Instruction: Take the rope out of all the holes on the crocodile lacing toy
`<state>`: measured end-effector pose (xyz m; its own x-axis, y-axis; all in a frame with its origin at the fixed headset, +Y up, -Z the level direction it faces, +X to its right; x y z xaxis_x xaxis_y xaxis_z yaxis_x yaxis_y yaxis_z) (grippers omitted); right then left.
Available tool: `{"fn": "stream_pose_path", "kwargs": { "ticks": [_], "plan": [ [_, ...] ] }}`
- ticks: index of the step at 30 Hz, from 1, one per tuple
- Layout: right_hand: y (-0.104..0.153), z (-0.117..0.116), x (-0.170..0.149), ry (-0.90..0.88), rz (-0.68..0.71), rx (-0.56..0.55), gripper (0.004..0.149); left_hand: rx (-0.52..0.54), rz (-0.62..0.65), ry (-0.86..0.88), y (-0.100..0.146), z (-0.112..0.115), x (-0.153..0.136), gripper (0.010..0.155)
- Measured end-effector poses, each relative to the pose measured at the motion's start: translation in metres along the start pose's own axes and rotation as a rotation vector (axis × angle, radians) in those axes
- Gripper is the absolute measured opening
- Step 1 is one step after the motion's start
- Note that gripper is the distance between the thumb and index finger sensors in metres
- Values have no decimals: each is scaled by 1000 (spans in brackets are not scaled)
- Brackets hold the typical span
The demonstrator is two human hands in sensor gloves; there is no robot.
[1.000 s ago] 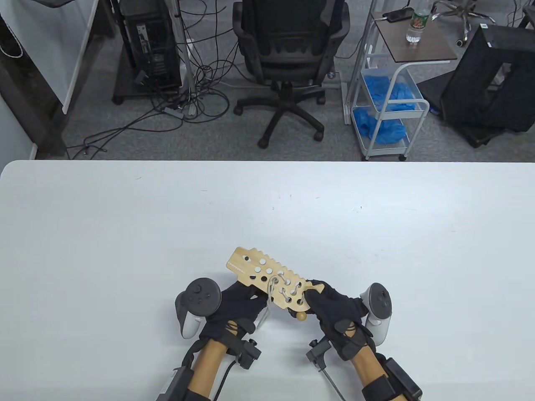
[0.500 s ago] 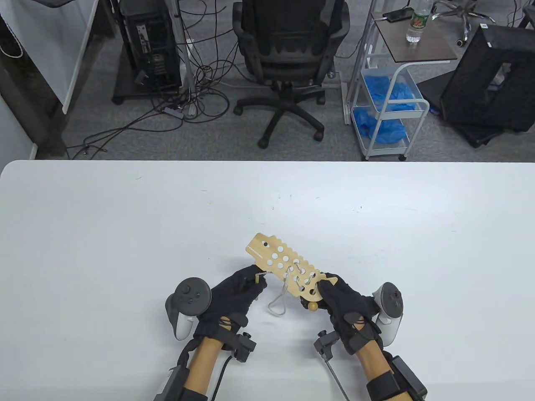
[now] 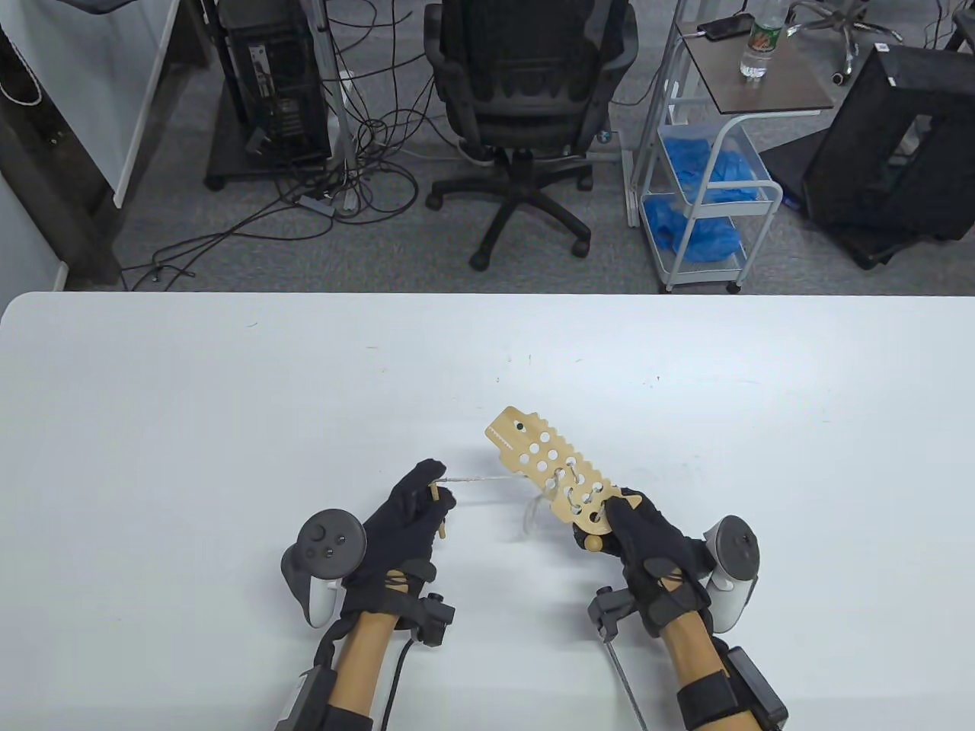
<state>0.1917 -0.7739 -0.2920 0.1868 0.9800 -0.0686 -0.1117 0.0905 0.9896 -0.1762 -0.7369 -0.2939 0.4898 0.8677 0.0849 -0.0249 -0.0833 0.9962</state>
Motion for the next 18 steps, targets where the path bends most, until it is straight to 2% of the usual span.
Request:
{"fn": "stream_pose_path", "kwargs": {
  "ticks": [9,18],
  "plan": [
    [-1,13,-1,-11,-24,-67,47,46,-49,24,0,-8,-10,52],
    [-2,23,0,-52,-32,-120,48,62,-74,39,0,-13,-14,51]
  ]
}}
Point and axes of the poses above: the tracker on the back of each hand, its own x axis roughly to the thumb side, its own y axis roughly from the fingertips to the wrist, z = x × y, the point moved 2 cm from there along -y, roughly from the wrist to the fingertips, and after that the axes turned 3 degrees about -x, right-handed, at the moved point
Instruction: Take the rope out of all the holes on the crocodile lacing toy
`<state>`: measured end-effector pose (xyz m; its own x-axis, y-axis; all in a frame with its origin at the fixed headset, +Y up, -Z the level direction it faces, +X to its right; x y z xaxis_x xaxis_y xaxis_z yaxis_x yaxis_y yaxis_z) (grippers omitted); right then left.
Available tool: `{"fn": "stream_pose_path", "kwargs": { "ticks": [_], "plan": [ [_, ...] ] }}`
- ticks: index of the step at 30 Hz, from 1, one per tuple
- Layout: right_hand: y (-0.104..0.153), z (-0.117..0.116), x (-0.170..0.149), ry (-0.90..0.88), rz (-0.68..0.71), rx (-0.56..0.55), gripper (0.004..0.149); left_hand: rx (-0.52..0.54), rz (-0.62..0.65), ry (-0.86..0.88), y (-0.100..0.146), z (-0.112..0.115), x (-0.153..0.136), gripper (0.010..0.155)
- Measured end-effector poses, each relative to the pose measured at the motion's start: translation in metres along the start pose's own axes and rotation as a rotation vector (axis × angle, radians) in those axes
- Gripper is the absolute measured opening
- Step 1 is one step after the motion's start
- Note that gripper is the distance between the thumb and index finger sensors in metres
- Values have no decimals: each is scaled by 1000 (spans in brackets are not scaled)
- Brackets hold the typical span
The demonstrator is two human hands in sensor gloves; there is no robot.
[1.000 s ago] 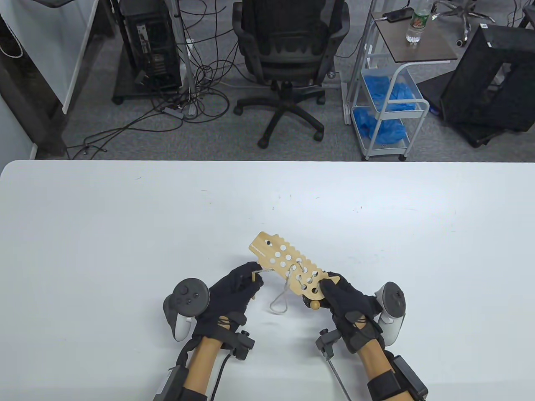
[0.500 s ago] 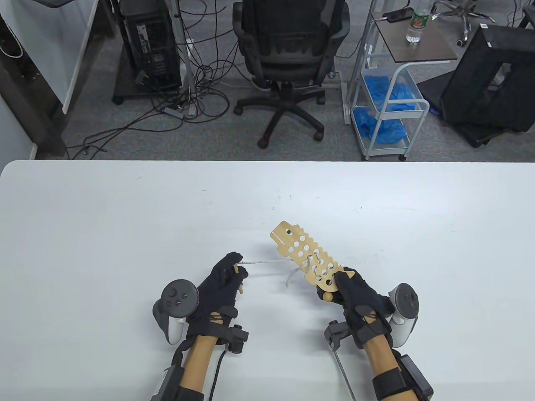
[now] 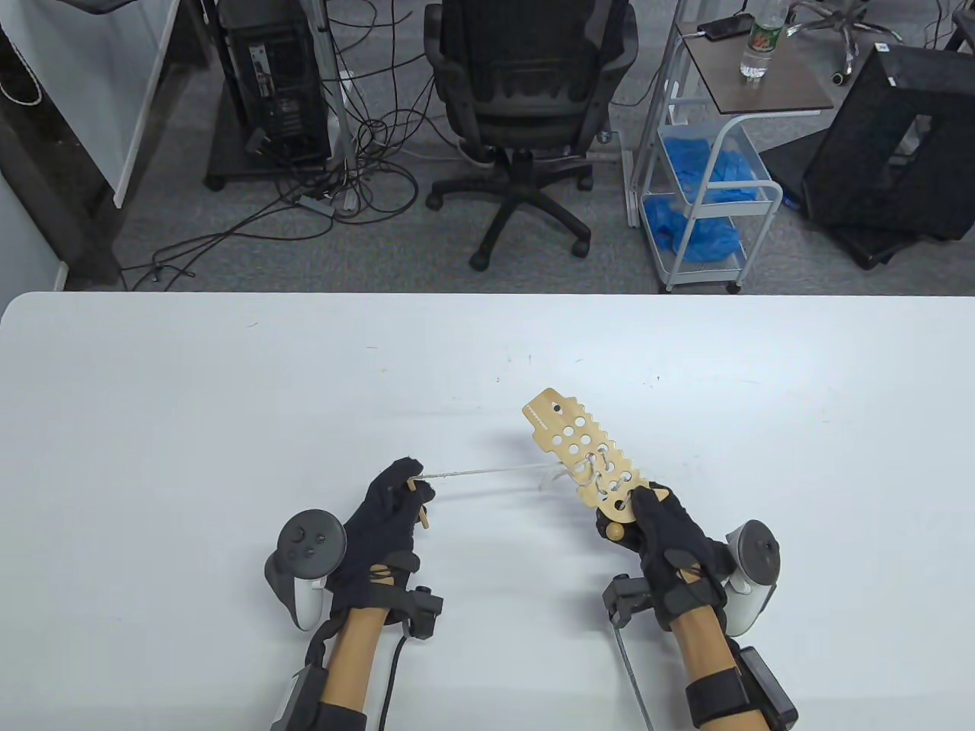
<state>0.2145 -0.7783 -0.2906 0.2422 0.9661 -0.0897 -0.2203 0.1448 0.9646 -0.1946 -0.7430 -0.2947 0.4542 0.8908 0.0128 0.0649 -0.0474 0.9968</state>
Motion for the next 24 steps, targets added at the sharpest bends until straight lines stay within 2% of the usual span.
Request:
{"fn": "stream_pose_path", "kwargs": {
  "ticks": [24],
  "plan": [
    [-2,21,0,-151,-30,-93,48,32,-33,40,1,-8,-3,51]
  ]
}}
Point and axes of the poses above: the tracker on the back of each hand, its own x axis roughly to the thumb side, its own y axis roughly from the fingertips to the wrist, z = x × y, the point moved 2 cm from there along -y, roughly from the wrist to the fingertips, and after that the axes turned 3 degrees about -x, right-handed, at the moved point
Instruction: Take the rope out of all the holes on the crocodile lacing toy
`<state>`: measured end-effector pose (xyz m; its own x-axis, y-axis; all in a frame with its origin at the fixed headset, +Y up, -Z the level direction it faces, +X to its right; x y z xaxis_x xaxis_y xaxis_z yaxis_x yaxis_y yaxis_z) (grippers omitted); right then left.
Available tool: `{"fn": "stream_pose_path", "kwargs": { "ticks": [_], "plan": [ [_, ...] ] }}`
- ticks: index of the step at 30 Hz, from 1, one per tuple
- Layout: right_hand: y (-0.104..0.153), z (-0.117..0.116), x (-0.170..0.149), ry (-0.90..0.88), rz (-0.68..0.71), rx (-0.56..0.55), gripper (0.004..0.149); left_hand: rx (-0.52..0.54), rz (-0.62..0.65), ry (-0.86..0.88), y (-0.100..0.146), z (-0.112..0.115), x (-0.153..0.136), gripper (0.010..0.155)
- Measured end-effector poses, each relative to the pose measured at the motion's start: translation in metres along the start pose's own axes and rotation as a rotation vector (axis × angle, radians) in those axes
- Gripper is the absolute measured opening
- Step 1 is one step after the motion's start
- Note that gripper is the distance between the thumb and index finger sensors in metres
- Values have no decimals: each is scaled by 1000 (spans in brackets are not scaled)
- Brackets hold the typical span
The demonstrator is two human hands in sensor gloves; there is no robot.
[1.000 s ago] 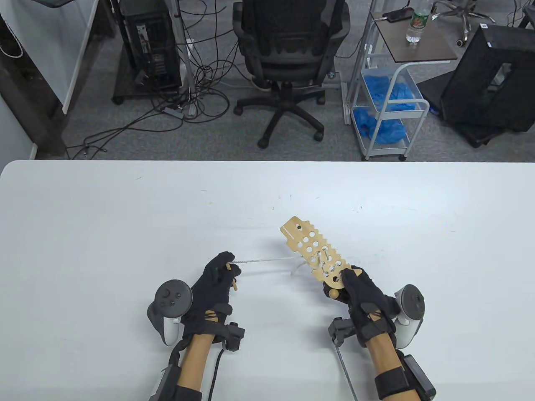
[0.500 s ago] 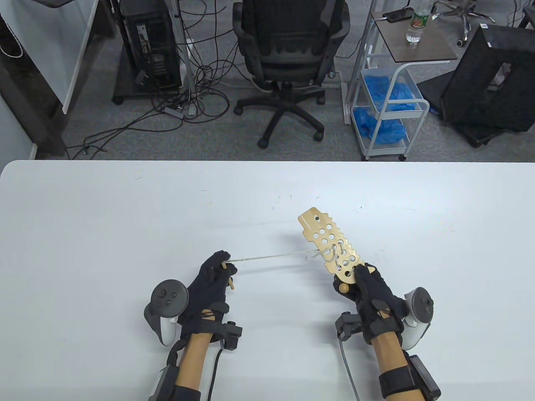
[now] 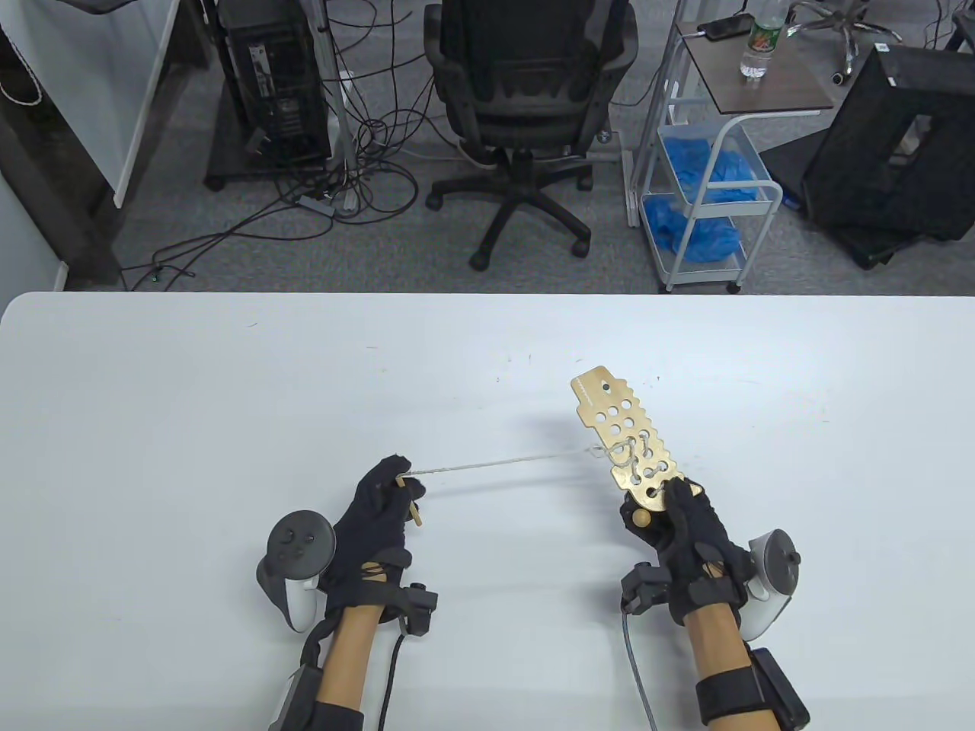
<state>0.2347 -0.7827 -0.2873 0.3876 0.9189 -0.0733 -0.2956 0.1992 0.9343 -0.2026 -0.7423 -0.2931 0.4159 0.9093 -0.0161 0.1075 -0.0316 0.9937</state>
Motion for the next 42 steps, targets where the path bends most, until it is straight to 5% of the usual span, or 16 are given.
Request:
{"fn": "stream_pose_path", "kwargs": {
  "ticks": [42],
  "plan": [
    [-1,15,2,-107,5,-85,48,106,-86,85,3,-18,-10,51]
  ]
}}
Point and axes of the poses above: the tracker on the back of each hand, its own x axis roughly to the thumb side, its own y axis roughly from the fingertips to the wrist, z = x × y, the point moved 2 cm from there along -y, roughly from the wrist to the fingertips, and after that the axes turned 3 degrees about -x, right-handed, at the moved point
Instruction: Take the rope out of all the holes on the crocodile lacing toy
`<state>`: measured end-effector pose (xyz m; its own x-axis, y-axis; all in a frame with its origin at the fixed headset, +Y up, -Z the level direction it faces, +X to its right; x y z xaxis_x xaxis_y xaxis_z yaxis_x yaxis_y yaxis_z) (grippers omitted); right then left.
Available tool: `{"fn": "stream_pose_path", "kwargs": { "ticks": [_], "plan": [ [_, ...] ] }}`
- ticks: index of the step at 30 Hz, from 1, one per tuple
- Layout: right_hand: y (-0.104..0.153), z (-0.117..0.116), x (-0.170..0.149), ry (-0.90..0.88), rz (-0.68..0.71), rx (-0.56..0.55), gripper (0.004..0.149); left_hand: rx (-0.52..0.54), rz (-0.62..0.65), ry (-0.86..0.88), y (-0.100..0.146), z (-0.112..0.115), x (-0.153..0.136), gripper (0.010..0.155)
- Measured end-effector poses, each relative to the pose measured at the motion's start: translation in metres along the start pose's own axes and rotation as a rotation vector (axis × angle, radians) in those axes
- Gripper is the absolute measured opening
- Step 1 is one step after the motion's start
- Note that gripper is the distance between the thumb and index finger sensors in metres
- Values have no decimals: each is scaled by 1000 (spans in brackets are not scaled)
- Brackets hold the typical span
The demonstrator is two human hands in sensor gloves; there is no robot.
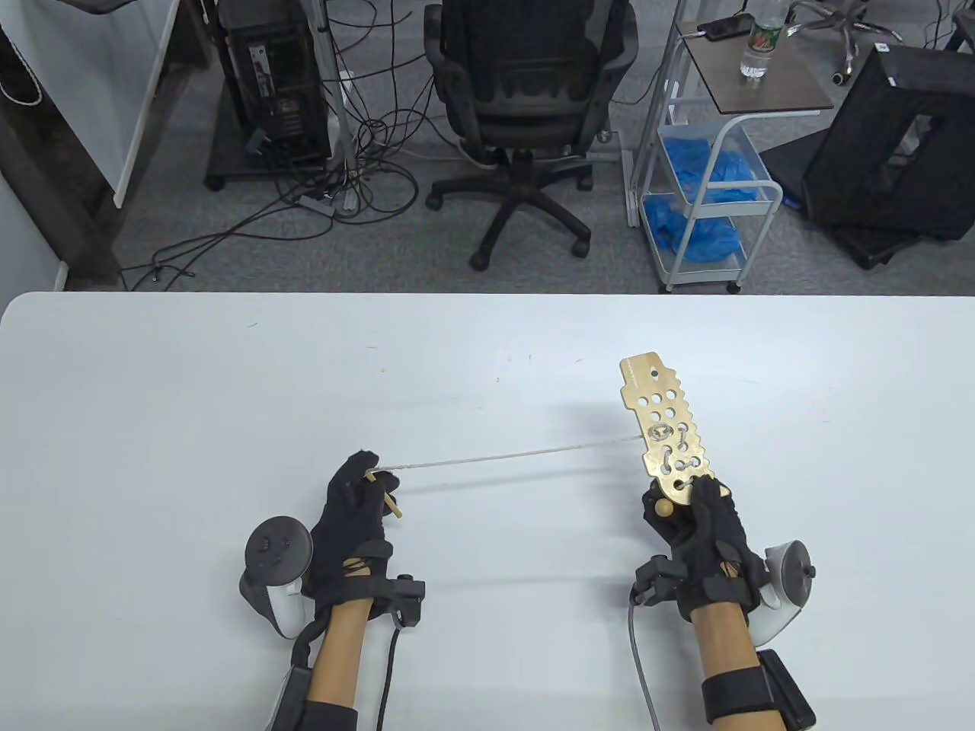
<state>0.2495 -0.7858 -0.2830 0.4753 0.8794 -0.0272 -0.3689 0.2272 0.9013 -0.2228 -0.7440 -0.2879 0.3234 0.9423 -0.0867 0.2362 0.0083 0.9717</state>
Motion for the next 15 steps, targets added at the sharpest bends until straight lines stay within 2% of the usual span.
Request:
{"fn": "stream_pose_path", "kwargs": {
  "ticks": [15],
  "plan": [
    [0,2,0,-11,4,-25,48,44,-78,100,0,-8,-11,50]
  ]
}}
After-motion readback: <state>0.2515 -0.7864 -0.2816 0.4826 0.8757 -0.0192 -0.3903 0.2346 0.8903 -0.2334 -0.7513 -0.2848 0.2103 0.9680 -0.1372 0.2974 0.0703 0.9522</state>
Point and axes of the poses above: the tracker on the back of each hand, its own x axis roughly to the thumb side, its own y axis roughly from the fingertips to the wrist, z = x × y, the point moved 2 cm from there along -y, roughly from the wrist to the fingertips, and after that the axes turned 3 degrees about -x, right-handed, at the moved point
